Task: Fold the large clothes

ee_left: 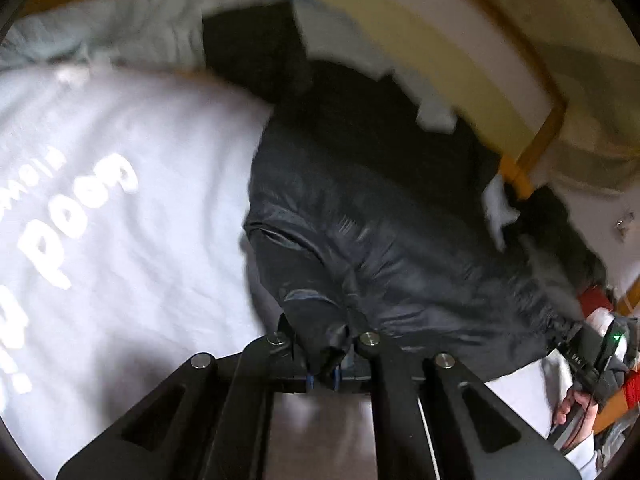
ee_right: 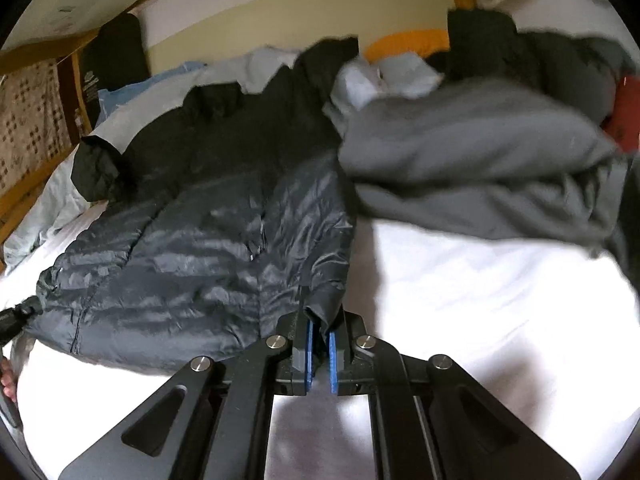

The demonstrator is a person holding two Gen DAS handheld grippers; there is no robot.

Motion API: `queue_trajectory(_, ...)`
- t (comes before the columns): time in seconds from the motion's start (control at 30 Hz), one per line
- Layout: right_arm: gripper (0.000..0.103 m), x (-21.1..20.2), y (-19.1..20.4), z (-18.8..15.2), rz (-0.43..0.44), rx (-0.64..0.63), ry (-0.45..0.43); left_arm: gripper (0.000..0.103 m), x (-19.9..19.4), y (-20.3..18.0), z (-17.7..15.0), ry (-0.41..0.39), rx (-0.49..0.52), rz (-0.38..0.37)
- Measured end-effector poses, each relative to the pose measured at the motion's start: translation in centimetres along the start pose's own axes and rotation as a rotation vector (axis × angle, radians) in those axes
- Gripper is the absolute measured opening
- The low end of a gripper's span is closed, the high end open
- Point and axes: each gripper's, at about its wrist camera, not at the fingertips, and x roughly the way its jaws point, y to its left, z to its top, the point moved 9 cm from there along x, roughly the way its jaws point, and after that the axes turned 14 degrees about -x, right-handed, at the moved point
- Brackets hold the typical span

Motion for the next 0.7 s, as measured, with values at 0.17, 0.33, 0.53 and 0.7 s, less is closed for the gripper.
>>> queue_trajectory(0.17,0.006,-6.4,0.6,3.5,0.039,0.003,-0.118,0.006,-6.3,-2.5,2.5,-0.101,0.093,0.030)
queue_trajectory(0.33,0.006,-14.5,1.6,3.9,-0.021,-0.017,-0.228,0.007,-13.7,-6.5,3.8,-0.189,0.185,0.021)
queue_trajectory(0.53,0.006,-20.2,2.7,4.6,-0.162,-0.085,-0.272,0.008,-14.9,-9.2,5.9,-0.210,0.285,0.125)
queue_trajectory(0.7,0.006,-15.9,2.5,8.4,-0.186,-0.223,-0.155,0.008,-10.4,-8.7,7.0,-0.162,0.350,0.202)
